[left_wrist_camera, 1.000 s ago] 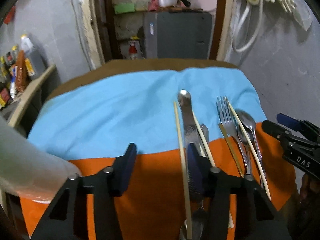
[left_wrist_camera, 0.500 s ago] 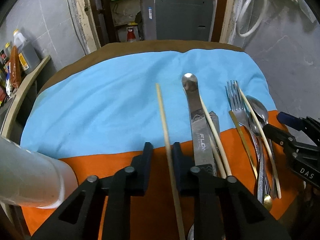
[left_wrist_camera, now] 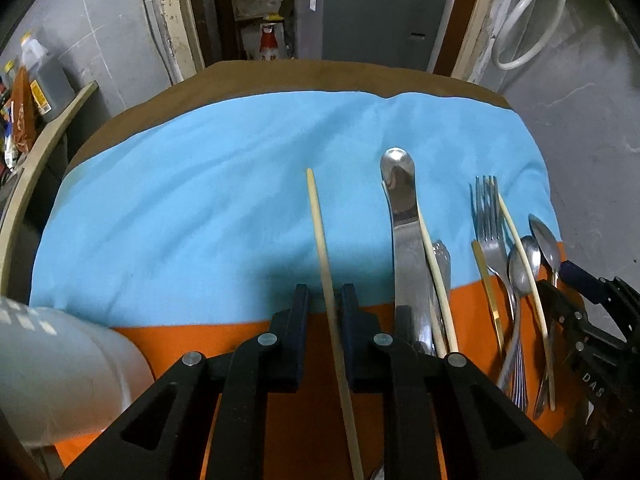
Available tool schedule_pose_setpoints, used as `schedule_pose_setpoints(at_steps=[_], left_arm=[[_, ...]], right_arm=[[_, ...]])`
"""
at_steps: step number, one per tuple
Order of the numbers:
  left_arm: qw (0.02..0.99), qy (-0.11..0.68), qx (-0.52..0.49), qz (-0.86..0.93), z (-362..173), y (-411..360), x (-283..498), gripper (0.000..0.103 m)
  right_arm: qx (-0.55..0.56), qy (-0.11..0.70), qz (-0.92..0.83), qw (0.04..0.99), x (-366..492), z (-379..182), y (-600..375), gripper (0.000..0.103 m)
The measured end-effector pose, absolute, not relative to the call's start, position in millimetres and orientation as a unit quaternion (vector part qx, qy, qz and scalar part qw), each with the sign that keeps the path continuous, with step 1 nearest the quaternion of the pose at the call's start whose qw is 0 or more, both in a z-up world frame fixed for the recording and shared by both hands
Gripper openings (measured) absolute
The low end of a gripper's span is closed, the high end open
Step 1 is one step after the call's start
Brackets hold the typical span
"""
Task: Organize utensils
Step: 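Lower the left tool onto a wooden chopstick and close on it, then lift the chopstick with the left tool and carry it to the white caddy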
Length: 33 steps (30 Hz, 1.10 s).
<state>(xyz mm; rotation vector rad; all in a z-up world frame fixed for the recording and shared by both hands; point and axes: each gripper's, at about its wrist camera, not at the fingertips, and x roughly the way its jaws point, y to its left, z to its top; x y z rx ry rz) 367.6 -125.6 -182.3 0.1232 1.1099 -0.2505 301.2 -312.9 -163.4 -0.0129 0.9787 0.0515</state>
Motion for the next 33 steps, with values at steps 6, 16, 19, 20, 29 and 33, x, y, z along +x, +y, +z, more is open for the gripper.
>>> schedule_pose_setpoints(at_steps=[6, 16, 19, 20, 29, 33], left_arm=[[0.837, 0.532, 0.053, -0.118, -181, -125, 368, 0.002], [0.852, 0.500, -0.050, -0.145, -161, -101, 325, 0.002], [0.869, 0.464, -0.062, -0.158, -148, -98, 304, 0.002], [0.875, 0.451, -0.068, -0.162, -143, -96, 297, 0.002], [0.900, 0.382, -0.092, -0.190, -111, -87, 262, 0.002], [0.910, 0.348, -0.108, -0.201, -89, -71, 251, 0.002]], right_arm=[[0.014, 0.477, 0.020, 0.878, 314, -162, -313, 0.026], [0.143, 0.458, 0.057, 0.876, 298, -155, -340, 0.003], [0.167, 0.430, 0.075, 0.884, 280, -150, -341, 0.003], [0.156, 0.422, 0.077, 0.890, 274, -148, -337, 0.003], [0.130, 0.344, 0.092, 0.925, 233, -113, -313, 0.001], [0.108, 0.297, 0.111, 0.942, 217, -86, -291, 0.000]])
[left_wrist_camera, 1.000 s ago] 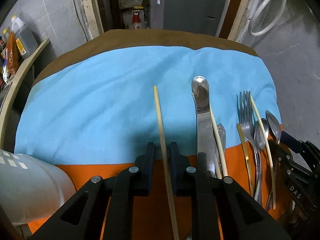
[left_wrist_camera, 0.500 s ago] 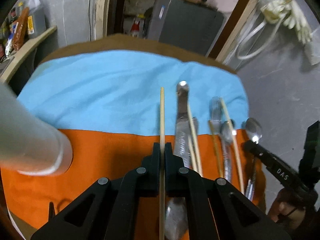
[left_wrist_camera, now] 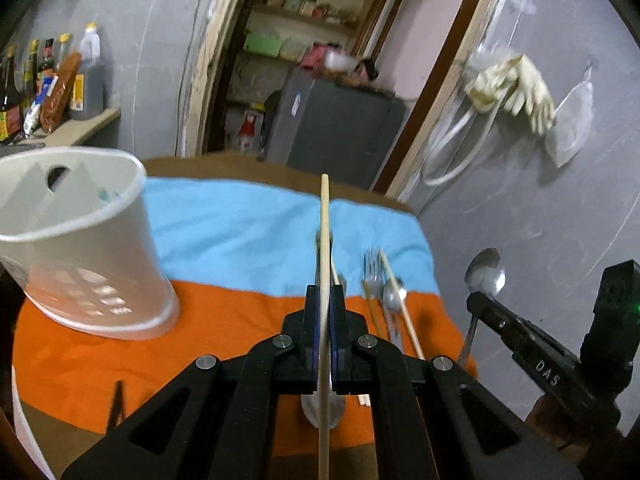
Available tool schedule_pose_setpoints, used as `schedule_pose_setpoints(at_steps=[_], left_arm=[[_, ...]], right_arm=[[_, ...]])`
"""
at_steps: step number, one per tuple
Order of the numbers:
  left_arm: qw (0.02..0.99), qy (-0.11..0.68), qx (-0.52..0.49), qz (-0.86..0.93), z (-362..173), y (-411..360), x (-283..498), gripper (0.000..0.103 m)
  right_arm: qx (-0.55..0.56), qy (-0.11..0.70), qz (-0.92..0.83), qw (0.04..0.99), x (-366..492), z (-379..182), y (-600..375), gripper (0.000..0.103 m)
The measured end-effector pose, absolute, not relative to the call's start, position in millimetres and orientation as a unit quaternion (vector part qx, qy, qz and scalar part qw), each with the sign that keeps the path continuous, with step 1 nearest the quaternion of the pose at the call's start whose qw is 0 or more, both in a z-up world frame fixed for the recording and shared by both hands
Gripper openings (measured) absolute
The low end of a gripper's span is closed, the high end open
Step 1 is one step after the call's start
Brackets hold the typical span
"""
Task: Organize utensils
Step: 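Lift the chopstick with the left tool and carry it to the white caddy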
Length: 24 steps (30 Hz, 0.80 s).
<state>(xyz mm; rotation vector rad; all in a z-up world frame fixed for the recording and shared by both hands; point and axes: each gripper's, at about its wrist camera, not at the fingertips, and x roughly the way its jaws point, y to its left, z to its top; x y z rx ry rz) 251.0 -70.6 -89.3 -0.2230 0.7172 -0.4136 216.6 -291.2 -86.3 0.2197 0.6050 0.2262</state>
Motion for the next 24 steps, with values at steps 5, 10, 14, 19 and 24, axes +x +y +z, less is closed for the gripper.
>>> schedule_pose_setpoints(at_steps=[5, 10, 14, 19, 24], left_arm=[[0.916, 0.326, -0.111, -0.207, -66, -48, 243, 0.002], [0.928, 0.289, -0.125, -0.201, -37, -12, 233, 0.002], [0.944, 0.242, -0.141, -0.177, -6, 30, 231, 0.002], [0.964, 0.171, -0.156, -0.128, 18, 89, 247, 0.002], [0.973, 0.109, -0.185, -0.084, 17, 144, 272, 0.002]], right_arm=[[0.100, 0.268, 0.123, 0.950, 209, -65, -264, 0.000], [0.089, 0.229, 0.144, 0.959, 197, -39, -233, 0.000], [0.086, 0.183, 0.178, 0.963, 198, -14, -204, 0.000], [0.091, 0.108, 0.235, 0.962, 215, 17, -157, 0.000], [0.100, 0.053, 0.280, 0.953, 243, 30, -109, 0.000]])
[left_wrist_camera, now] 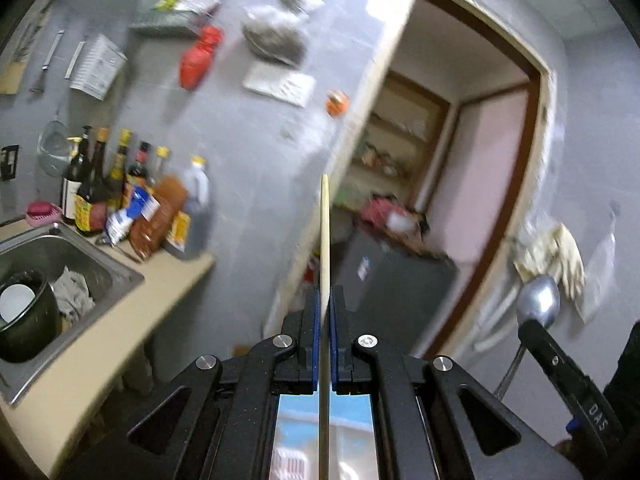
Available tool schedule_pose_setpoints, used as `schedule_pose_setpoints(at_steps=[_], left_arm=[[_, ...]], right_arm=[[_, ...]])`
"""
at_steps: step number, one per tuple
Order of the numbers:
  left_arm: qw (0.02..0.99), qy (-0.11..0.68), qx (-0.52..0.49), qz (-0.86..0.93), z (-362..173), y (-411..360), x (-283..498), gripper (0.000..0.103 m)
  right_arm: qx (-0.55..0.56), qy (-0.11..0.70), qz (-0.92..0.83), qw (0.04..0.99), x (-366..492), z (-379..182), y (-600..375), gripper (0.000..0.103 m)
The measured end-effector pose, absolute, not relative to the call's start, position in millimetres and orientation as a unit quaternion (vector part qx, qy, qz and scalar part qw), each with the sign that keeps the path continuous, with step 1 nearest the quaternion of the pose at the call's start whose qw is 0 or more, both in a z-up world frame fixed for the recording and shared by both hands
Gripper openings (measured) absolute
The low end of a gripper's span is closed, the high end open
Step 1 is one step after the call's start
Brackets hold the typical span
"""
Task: Organize utensils
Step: 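Lift the chopstick with the left tool and carry it to the white caddy, then open the left tool to drop the chopstick into the caddy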
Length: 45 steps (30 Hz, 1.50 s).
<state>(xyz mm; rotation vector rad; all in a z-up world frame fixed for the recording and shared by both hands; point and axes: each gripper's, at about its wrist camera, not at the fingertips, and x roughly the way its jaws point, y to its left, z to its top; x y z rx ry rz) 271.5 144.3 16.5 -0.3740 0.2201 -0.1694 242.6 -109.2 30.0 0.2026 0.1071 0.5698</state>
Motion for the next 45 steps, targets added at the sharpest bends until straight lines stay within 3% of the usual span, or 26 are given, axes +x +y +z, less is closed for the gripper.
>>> schedule_pose_setpoints(at_steps=[9, 21, 25, 28, 29, 36, 40, 42, 43, 44, 45], left_arm=[[0.969, 0.081, -0.222, -0.066, -22, 183, 300, 0.002], [0.982, 0.076, -0.166, -0.037, -66, 161, 288, 0.002], [0.983, 0.099, -0.148, -0.044, -70, 159, 285, 0.003], [0.979, 0.121, -0.153, -0.057, -70, 160, 282, 0.018], [0.978, 0.125, -0.157, -0.059, -69, 161, 280, 0.027], [0.977, 0.130, -0.150, -0.075, -49, 151, 259, 0.048], [0.980, 0.125, -0.135, -0.082, -30, 130, 246, 0.064], [0.981, 0.122, -0.124, -0.085, -19, 113, 239, 0.072], [0.982, 0.119, -0.119, -0.085, -15, 107, 237, 0.076], [0.984, 0.114, -0.112, -0.082, -9, 97, 232, 0.084], [0.985, 0.110, -0.107, -0.081, -5, 88, 229, 0.092]], right_arm=[[0.049, 0.053, 0.268, 0.961, 273, -13, -75, 0.000], [-0.037, 0.066, 0.265, 0.961, 264, -62, -54, 0.001], [-0.041, 0.085, 0.264, 0.960, 261, -68, -55, 0.006], [-0.028, 0.097, 0.267, 0.958, 258, -67, -59, 0.022], [-0.021, 0.098, 0.269, 0.958, 256, -64, -62, 0.023], [0.025, 0.100, 0.259, 0.960, 242, -42, -86, 0.025], [0.050, 0.095, 0.235, 0.966, 233, -26, -111, 0.056], [0.061, 0.089, 0.221, 0.969, 227, -17, -128, 0.060], [0.065, 0.086, 0.214, 0.971, 224, -12, -137, 0.069], [0.069, 0.082, 0.207, 0.972, 221, -7, -147, 0.079], [0.071, 0.078, 0.202, 0.974, 218, -5, -154, 0.081]])
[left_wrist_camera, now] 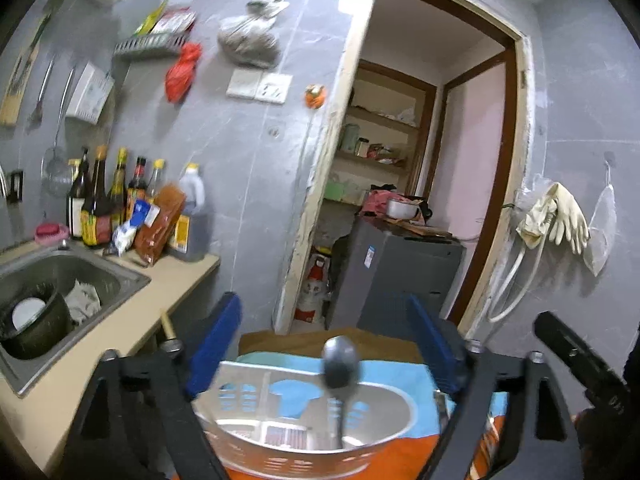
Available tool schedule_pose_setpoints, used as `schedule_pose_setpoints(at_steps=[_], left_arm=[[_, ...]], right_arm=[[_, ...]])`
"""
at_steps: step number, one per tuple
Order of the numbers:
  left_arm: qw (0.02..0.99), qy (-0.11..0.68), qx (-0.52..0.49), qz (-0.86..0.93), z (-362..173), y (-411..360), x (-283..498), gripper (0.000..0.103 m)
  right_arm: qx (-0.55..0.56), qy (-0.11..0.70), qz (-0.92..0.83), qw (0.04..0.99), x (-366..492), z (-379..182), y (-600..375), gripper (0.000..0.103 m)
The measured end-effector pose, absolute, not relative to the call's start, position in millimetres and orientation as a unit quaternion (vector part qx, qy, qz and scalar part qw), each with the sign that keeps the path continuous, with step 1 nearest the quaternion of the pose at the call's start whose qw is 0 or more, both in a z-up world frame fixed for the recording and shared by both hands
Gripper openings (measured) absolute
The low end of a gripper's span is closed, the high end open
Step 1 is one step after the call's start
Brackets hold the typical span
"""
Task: Organize utensils
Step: 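Open the left tool to drop the chopstick into the caddy, then grasp the metal knife with the left tool while the right tool grasps a chopstick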
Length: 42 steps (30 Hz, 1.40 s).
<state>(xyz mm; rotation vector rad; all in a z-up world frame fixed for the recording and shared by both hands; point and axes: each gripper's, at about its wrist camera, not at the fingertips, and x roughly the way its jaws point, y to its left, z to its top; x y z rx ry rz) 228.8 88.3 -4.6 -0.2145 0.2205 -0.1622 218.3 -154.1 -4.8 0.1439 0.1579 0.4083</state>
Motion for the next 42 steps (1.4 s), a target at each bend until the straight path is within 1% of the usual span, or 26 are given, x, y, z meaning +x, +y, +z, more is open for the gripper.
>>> schedule_pose_setpoints(at_steps=[2, 3, 4, 5, 11, 17, 21, 25, 29, 30, 32, 34, 36, 38, 39, 41, 42], left_arm=[[0.987, 0.102, -0.101, -0.079, 2, 75, 223, 0.097], [0.987, 0.099, -0.096, -0.078, 6, 63, 219, 0.098], [0.988, 0.098, -0.093, -0.079, 8, 57, 216, 0.098], [0.988, 0.100, -0.088, -0.079, 9, 46, 214, 0.098], [0.989, 0.106, -0.056, -0.090, 5, -1, 206, 0.099], [0.987, 0.123, -0.020, -0.099, -20, -46, 203, 0.099], [0.981, 0.156, -0.002, -0.111, -45, -70, 209, 0.099], [0.970, 0.211, 0.012, -0.121, -74, -91, 227, 0.099], [0.957, 0.261, 0.026, -0.127, -101, -107, 246, 0.098], [0.953, 0.271, 0.028, -0.129, -108, -110, 251, 0.098], [0.948, 0.289, 0.028, -0.132, -118, -114, 259, 0.095], [0.940, 0.312, 0.024, -0.138, -130, -117, 273, 0.089], [0.933, 0.330, 0.025, -0.141, -139, -120, 282, 0.079], [0.924, 0.352, 0.029, -0.148, -149, -125, 294, 0.073], [0.921, 0.357, 0.031, -0.150, -151, -127, 297, 0.068], [0.913, 0.375, 0.039, -0.159, -159, -132, 308, 0.062], [0.908, 0.384, 0.044, -0.163, -163, -135, 313, 0.058]], right_arm=[[0.072, 0.067, 0.184, 0.978, 210, 4, -176, 0.090], [0.070, 0.065, 0.178, 0.979, 207, 6, -182, 0.093], [0.068, 0.064, 0.169, 0.981, 204, 9, -191, 0.100], [0.068, 0.060, 0.158, 0.983, 200, 12, -203, 0.103], [0.057, 0.064, 0.119, 0.989, 186, 15, -243, 0.103], [0.049, 0.087, 0.086, 0.991, 182, -6, -276, 0.103], [0.049, 0.117, 0.067, 0.990, 184, -29, -299, 0.103], [0.058, 0.152, 0.053, 0.985, 195, -51, -317, 0.103], [0.063, 0.212, 0.051, 0.974, 217, -76, -326, 0.102], [0.066, 0.222, 0.055, 0.971, 221, -81, -327, 0.101], [0.067, 0.244, 0.061, 0.965, 230, -91, -328, 0.093], [0.067, 0.262, 0.065, 0.961, 236, -99, -329, 0.085], [0.069, 0.282, 0.069, 0.955, 245, -107, -329, 0.080], [0.069, 0.301, 0.075, 0.948, 254, -115, -328, 0.071], [0.066, 0.310, 0.078, 0.945, 257, -119, -327, 0.069], [0.061, 0.326, 0.085, 0.939, 265, -126, -324, 0.059], [0.058, 0.333, 0.087, 0.937, 269, -129, -323, 0.057]])
